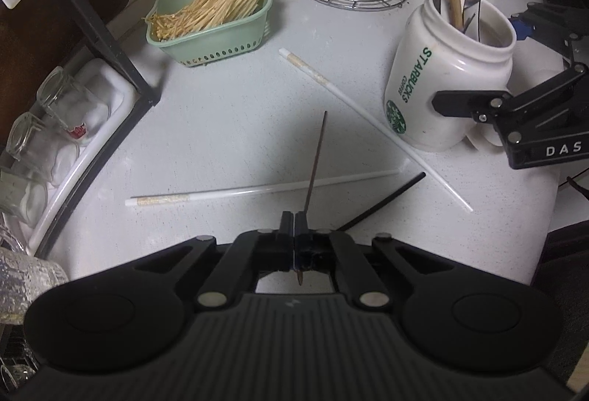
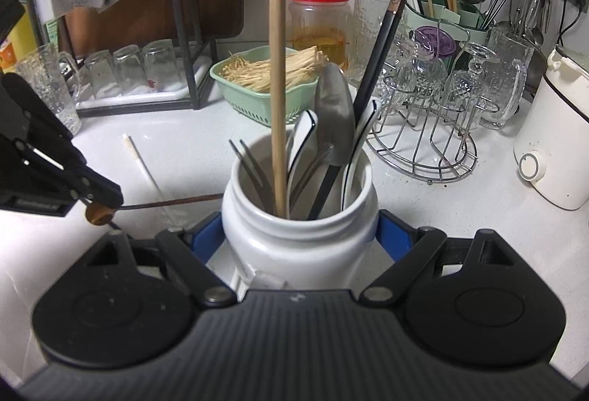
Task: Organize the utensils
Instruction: 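Lift the copper spoon upright by its bowl with the left gripper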
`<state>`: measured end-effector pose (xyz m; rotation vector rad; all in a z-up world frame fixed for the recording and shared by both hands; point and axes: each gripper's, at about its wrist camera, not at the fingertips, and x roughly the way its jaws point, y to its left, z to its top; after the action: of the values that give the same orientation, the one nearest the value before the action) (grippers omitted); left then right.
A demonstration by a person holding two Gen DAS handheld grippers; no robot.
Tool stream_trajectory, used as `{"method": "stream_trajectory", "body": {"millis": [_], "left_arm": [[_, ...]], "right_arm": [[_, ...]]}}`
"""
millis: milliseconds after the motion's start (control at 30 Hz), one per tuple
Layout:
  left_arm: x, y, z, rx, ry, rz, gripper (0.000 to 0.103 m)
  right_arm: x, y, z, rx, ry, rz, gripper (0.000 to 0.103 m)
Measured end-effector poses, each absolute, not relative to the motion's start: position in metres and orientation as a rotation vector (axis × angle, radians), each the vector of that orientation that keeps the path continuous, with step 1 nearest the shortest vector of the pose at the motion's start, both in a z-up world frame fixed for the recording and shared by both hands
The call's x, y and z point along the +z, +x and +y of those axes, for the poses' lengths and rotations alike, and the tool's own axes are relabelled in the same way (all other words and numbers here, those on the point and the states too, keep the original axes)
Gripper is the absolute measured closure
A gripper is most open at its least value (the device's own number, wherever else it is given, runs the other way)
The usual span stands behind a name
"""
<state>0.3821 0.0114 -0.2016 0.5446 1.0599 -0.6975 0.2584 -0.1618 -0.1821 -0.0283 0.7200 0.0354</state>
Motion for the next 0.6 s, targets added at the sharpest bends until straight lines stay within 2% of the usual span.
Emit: {"method": "stream_trajectory", "body": {"millis": [233,600], "left_arm": [[-0.193,0.382,0.014,-0.680,0.489,1.117,0.103],[-0.135,0.398,0.000,-0.701,0.469,1.151,0.103]], "right_arm": [[-0.183,0.256,-0.164,0.050,-0.030,0.708,0.013],[-0.184,0.256,-0.164,0.054,-0.029,0.691,0.013]]}}
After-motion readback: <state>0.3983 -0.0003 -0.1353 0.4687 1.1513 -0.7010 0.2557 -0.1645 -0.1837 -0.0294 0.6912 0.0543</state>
